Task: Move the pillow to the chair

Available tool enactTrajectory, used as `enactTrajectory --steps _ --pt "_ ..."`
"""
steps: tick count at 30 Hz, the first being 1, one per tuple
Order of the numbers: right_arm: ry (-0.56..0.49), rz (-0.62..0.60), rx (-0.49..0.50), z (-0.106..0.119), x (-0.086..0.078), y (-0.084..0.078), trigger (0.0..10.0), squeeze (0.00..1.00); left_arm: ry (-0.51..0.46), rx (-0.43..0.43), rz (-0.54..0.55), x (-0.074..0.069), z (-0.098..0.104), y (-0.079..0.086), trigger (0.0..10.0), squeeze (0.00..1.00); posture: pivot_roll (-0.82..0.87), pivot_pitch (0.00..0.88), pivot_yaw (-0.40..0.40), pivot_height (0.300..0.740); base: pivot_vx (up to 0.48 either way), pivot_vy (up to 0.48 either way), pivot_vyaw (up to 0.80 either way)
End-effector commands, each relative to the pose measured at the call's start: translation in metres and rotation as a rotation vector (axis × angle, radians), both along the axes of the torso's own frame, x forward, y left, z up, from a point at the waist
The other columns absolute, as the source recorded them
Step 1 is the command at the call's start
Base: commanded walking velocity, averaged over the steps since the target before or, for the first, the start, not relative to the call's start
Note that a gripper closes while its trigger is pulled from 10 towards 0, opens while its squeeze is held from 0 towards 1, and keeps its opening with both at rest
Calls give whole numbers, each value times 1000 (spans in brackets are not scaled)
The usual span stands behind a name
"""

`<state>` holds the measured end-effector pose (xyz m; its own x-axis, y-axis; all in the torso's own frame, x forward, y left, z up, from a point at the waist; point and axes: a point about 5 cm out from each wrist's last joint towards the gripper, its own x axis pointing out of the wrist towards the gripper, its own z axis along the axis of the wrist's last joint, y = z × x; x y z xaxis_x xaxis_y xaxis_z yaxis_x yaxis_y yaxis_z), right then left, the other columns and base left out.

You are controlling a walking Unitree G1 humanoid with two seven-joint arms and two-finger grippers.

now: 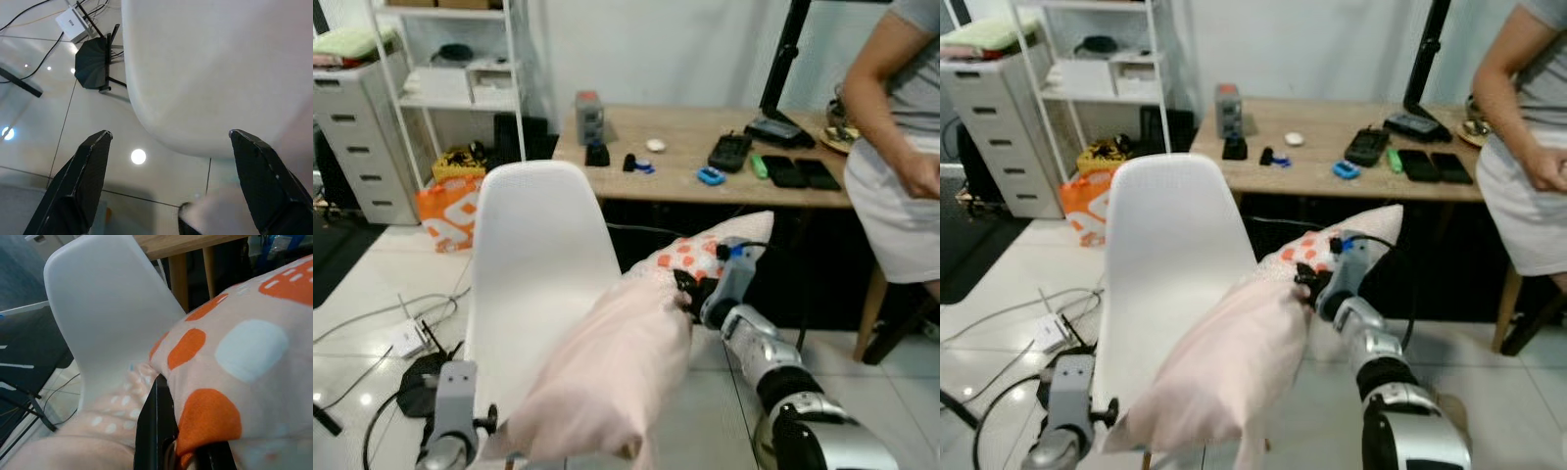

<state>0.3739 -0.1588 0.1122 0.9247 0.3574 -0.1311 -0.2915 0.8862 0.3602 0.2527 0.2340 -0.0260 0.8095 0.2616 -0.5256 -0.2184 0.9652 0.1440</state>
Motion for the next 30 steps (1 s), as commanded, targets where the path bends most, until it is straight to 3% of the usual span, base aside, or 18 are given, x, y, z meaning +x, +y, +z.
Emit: enactTrajectory --steps 1,16,30 --pt "-101 8 8 21 7 5 10000 0 30 9 8 -6 -4 4 10000 0 -126 50 -39 740 0 0 0" --pt "-118 34 -18 22 7 7 10000 0 33 11 -4 -7 -5 2 10000 0 -125 36 -42 740 0 0 0" --pt "-128 36 -5 25 8 7 10000 0 26 2 7 -6 -5 1 10000 0 -122 32 -43 740 0 0 800"
